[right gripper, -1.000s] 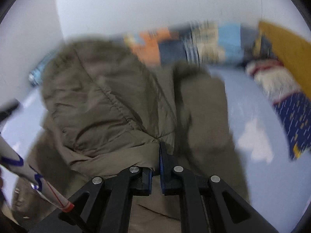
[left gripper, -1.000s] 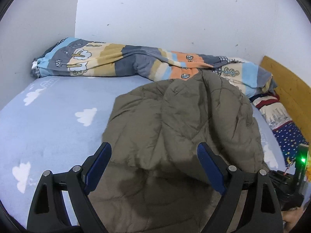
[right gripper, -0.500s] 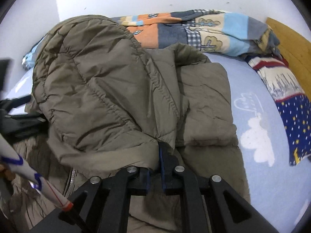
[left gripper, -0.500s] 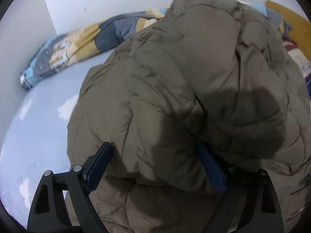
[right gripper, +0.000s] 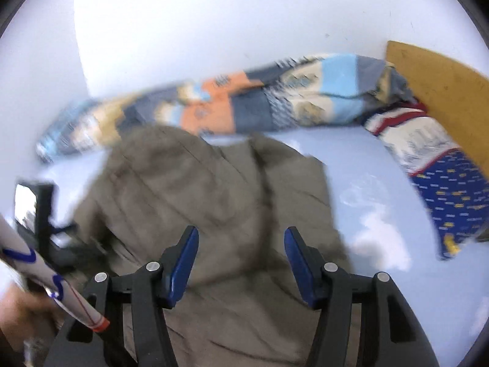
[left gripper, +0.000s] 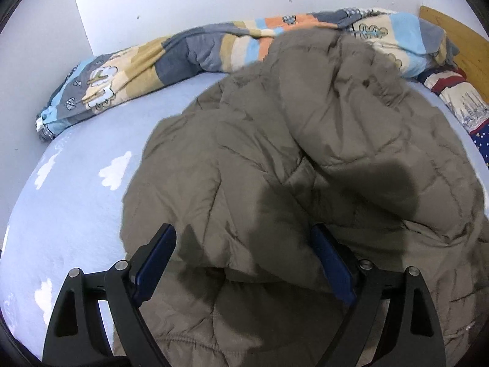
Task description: Fold large clothes
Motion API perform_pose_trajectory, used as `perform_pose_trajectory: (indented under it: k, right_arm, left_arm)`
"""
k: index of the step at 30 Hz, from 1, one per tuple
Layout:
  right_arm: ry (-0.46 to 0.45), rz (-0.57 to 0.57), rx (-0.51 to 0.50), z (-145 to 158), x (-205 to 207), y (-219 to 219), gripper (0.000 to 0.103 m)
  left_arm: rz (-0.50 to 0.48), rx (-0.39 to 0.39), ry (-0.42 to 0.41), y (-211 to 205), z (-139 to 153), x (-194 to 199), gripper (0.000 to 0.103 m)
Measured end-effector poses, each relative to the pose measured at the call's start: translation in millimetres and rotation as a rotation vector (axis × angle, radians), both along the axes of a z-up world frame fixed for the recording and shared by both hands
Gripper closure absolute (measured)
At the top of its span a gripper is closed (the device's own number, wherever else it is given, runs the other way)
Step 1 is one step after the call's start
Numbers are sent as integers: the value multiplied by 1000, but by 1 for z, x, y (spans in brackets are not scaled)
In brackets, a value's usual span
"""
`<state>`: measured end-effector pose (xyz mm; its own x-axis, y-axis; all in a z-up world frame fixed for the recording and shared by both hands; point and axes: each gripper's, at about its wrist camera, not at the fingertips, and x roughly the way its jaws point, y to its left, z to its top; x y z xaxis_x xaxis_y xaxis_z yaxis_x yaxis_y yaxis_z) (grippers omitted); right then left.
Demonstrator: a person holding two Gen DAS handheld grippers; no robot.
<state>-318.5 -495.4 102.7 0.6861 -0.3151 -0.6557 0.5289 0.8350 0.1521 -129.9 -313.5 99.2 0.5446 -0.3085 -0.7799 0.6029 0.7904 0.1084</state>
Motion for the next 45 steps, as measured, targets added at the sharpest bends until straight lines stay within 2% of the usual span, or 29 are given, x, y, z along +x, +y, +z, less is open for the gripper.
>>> perform_pose_trajectory:
  k: [4, 7, 9, 14, 17, 18, 21, 24, 28, 31, 33, 37, 42, 45]
  right_arm:
    - [56, 16, 81, -43, 25, -11, 49]
    - [134, 15, 109, -68, 38, -21, 51]
    - [188, 19, 142, -82, 42, -25, 51]
    - [210, 19, 146, -87, 44, -24, 51]
    - [217, 20, 149, -91, 46, -23, 48]
    - [231, 20, 145, -93, 46, -22, 44]
    - [230, 12, 171, -94, 45, -28, 42]
    - [219, 4, 167, -85, 41, -29, 42]
    - [136, -6, 60, -48, 34, -20, 42]
    - [48, 2, 0, -31, 29, -14, 42]
    - [37, 6, -8, -31, 32, -13, 42]
    - [56, 33, 9, -44, 41, -10, 42]
    - [179, 54, 41, -78, 54, -10, 42]
    - [212, 51, 67, -90, 54, -12, 41]
  left_arm:
    - [-6, -129, -98, 8, 35, -15, 13]
    - [-27, -188, -115, 7, 43, -19, 13]
    - [-39, -177, -74, 1, 35, -15, 13]
    - [-26, -54, 23, -8, -6, 1, 13]
    - [-18, -35, 56, -10, -19, 3, 13]
    - [-19, -34, 51, -11, -18, 1, 13]
    - [-29, -24, 25, -13, -11, -3, 13]
    - [-38, -80, -26, -8, 9, -9, 13]
    - [-55, -176, -109, -2, 38, -20, 13]
    - [-66, -199, -106, -6, 35, -22, 13]
    - [-65, -167, -109, -13, 25, -23, 13]
    - [-56, -116, -78, -25, 1, -19, 13]
    - [-58, -59, 19, -30, -24, -10, 13]
    - [-56, -45, 20, -31, -27, -10, 13]
